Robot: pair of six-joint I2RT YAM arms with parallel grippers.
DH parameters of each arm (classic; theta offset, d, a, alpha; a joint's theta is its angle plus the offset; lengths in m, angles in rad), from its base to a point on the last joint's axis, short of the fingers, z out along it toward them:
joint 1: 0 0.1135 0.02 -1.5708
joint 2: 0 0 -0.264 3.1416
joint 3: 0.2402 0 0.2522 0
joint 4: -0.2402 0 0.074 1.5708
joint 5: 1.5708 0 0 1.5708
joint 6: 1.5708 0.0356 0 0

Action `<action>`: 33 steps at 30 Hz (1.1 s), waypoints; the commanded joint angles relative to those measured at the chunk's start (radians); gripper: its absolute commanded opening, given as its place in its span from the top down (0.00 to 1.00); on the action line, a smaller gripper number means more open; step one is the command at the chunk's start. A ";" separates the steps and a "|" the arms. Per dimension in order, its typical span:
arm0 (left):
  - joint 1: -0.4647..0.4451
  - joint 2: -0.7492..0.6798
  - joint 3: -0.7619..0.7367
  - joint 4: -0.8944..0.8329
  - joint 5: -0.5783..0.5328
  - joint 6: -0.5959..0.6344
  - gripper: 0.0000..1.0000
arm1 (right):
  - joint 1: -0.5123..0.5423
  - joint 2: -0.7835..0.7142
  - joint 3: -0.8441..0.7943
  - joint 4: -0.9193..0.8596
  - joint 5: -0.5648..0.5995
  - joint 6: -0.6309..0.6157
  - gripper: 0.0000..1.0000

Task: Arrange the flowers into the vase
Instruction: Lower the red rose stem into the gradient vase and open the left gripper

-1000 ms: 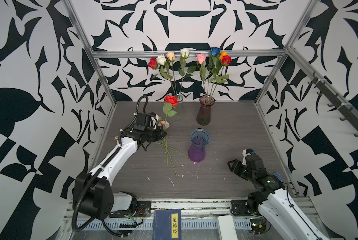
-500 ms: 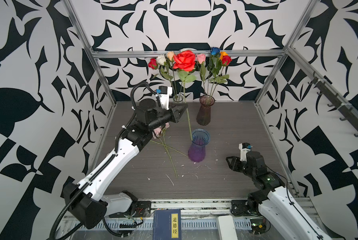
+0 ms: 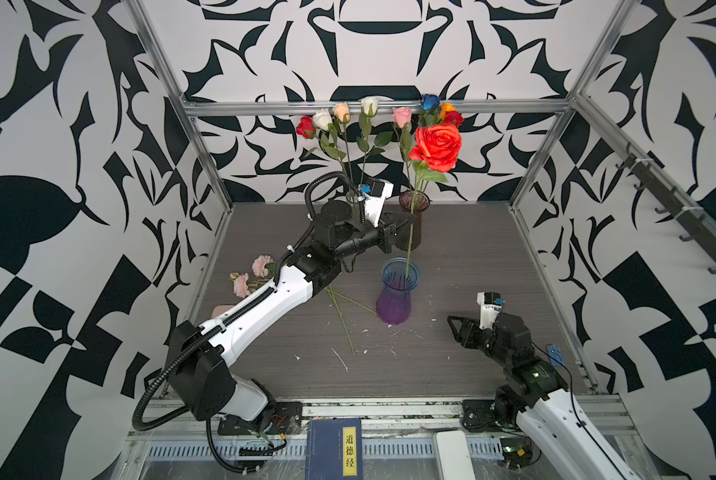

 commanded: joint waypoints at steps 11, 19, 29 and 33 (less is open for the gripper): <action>-0.035 0.050 -0.099 0.039 -0.045 0.018 0.91 | 0.026 -0.076 -0.109 0.082 0.018 0.077 0.27; -0.034 -0.017 -0.128 -0.060 -0.088 0.036 0.44 | 0.027 -0.109 -0.115 0.079 0.071 0.071 0.23; 0.115 -0.175 -0.202 -0.410 -0.258 -0.089 0.42 | 0.028 -0.052 -0.108 0.112 0.066 0.065 0.22; 0.260 -0.169 -0.261 -0.557 -0.168 -0.172 0.44 | 0.027 -0.052 -0.109 0.115 0.060 0.066 0.22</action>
